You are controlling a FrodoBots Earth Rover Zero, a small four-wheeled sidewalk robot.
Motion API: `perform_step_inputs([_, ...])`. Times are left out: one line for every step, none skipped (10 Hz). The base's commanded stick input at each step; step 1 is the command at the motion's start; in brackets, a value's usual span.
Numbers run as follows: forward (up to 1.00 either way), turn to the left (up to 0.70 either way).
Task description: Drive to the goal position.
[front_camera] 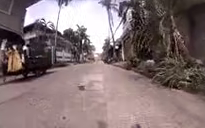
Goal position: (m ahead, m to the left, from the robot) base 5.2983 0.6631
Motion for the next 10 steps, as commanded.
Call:
perform_step_inputs([0.7,0.0])
perform_step_inputs([0.7,0.0])
perform_step_inputs([0.7,0.0])
perform_step_inputs([0.7,0.0])
perform_step_inputs([0.7,0.0])
perform_step_inputs([0.7,0.0])
perform_step_inputs([0.7,0.0])
perform_step_inputs([0.7,0.0])
perform_step_inputs([0.7,0.0])
perform_step_inputs([0.7,0.0])
